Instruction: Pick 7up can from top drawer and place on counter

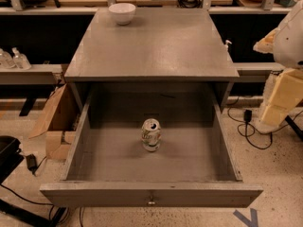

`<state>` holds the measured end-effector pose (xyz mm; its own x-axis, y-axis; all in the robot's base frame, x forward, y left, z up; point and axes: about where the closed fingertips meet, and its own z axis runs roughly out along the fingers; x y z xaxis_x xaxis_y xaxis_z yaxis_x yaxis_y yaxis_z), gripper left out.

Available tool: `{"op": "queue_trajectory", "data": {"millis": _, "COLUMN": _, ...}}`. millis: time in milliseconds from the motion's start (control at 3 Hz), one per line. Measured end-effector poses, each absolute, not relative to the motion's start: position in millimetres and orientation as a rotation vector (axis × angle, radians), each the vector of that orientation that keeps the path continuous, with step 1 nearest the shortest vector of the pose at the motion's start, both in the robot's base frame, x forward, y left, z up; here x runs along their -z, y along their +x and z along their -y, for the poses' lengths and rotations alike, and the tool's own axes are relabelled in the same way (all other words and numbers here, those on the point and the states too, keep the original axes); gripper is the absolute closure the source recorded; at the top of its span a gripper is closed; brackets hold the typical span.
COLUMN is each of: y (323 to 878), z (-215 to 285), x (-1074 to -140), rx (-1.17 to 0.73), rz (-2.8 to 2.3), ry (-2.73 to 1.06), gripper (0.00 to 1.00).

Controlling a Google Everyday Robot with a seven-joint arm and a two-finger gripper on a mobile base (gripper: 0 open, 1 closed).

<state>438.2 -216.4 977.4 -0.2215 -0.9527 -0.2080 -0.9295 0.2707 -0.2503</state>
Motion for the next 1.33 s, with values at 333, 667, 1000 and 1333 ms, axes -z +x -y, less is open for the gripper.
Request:
{"op": "queue_trajectory", "data": {"millis": 333, "y": 438, "z": 216, "x": -977, "rx": 0.103, "rz": -2.229, "ry": -1.721, "gripper": 0.00}}
{"op": "queue_trajectory", "data": {"millis": 667, "y": 446, "z": 210, "x": -959, "rx": 0.025, "rz": -2.168, "ry": -1.699, "gripper": 0.00}}
{"op": "queue_trajectory", "data": {"millis": 1000, "y": 465, "z": 192, "x": -907, "rx": -0.173, "rz": -2.071, "ry": -1.627, "gripper": 0.00}}
{"op": "queue_trajectory", "data": {"millis": 1333, "y": 483, "z": 163, "x": -857, "rx": -0.360, "rz": -1.969, "ry": -1.511, "gripper": 0.00}}
